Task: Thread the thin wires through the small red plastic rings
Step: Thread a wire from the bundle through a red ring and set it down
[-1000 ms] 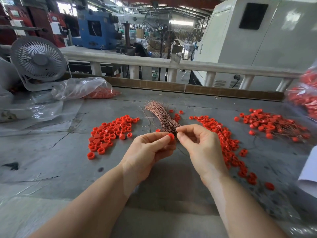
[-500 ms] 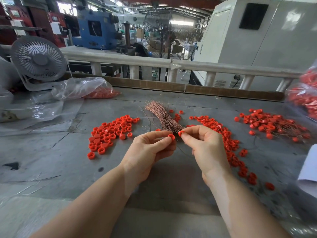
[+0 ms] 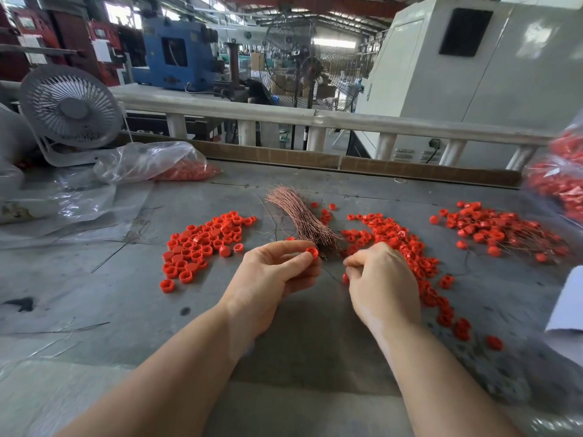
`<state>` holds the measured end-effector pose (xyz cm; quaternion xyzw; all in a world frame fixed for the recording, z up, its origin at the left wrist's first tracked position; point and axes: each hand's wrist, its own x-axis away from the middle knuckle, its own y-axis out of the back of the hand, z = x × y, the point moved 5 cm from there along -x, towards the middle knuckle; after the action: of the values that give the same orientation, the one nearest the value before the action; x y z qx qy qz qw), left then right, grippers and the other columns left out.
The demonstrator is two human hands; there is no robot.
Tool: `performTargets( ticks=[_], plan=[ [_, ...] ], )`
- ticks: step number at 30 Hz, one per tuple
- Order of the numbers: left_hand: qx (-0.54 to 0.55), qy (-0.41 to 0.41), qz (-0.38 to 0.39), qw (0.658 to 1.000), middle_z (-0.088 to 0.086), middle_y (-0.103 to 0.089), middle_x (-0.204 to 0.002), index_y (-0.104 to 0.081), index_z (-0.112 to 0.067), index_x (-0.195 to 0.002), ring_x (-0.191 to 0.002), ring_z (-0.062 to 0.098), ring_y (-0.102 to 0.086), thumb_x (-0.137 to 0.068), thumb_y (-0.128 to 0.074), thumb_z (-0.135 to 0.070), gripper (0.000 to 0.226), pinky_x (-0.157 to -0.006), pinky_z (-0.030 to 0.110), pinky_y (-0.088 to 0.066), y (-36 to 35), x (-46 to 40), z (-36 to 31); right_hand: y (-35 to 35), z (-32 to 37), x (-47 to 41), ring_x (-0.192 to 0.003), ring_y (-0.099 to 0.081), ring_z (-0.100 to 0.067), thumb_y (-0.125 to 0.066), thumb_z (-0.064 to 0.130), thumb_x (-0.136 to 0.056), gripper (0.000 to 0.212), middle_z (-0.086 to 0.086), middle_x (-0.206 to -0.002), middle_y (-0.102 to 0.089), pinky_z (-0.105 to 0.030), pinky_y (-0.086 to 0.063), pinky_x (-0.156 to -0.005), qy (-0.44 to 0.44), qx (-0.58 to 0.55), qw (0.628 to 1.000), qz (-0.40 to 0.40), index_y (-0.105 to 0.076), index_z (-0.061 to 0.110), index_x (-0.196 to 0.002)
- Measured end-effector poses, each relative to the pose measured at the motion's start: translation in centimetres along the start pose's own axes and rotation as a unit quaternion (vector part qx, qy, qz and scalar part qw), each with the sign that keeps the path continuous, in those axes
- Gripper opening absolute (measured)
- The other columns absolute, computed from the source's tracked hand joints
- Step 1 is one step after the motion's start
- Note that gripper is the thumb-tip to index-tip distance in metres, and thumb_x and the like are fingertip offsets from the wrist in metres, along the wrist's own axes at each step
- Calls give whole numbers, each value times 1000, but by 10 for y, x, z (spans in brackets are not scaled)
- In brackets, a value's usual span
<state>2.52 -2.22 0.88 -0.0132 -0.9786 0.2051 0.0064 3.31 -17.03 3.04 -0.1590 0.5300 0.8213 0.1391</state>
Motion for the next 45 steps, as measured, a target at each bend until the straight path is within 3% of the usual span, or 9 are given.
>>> performTargets(
  ticks=[3,6,9,14,20,24,34,45],
  plan=[
    [-1,-6,-1,1000,6,-71,-71,-69,-10,-84,-61,11,-67,-83,-59,1,14,-55,20,-53,0,0,-1,6,9,0,-92,-58,-16,-60,10,-87,15,2,-93,-64,-22,-41,-81,18,-186,982,-19,-73,16,-92],
    [0,-12,-6,1000,6,-72,-73,-69,-11,-85,-61,11,-67,-84,-59,0,15,-55,20,-53,2,-1,-2,4,17,1,-90,-60,-7,-59,10,-88,17,7,-93,-68,-16,-43,-81,25,-273,961,38,-73,18,-95],
    [6,-16,-9,1000,6,-73,-75,-68,-10,-88,-62,11,-67,-85,-58,-1,14,-54,20,-53,3,-1,-3,2,21,3,-87,-61,-5,-61,11,-87,16,7,-92,-71,-18,-46,-82,40,-283,956,71,-73,17,-97],
    [23,-16,-14,1000,5,-72,-72,-67,-10,-88,-61,10,-67,-85,-56,-1,14,-53,19,-53,3,-2,-3,1,21,4,-65,-57,0,-67,11,-82,10,11,-72,-68,-22,-47,-71,47,-278,956,80,-73,19,-83],
    [36,-20,-20,999,3,-71,-69,-66,-9,-88,-60,9,-67,-86,-56,-3,13,-52,18,-52,3,-1,-5,0,18,3,-62,-53,3,-64,8,-84,22,14,-63,-60,-13,-42,-61,47,-296,952,65,-65,27,-73],
    [42,-21,-26,999,1,-70,-69,-66,-8,-88,-59,9,-66,-84,-58,-3,11,-52,18,-52,3,-1,-6,4,20,2,-65,-53,4,-63,4,-84,22,13,-64,-60,-9,-40,-63,62,-320,945,39,-63,22,-72],
    [60,-27,-20,998,5,-70,-69,-67,-6,-85,-58,11,-66,-82,-56,6,17,-56,17,-54,2,0,-8,6,24,3,-64,-52,5,-63,4,-84,15,11,-72,-63,-8,-37,-63,90,-333,939,19,-69,17,-78],
    [85,-3,-16,996,11,-71,-75,-75,-6,-72,-67,14,-69,-83,-51,10,31,-59,17,-54,-1,0,-9,9,24,4,-60,-53,5,-64,0,-82,21,14,-61,-59,-7,-39,-60,81,-363,928,6,-63,19,-74]
  ],
)
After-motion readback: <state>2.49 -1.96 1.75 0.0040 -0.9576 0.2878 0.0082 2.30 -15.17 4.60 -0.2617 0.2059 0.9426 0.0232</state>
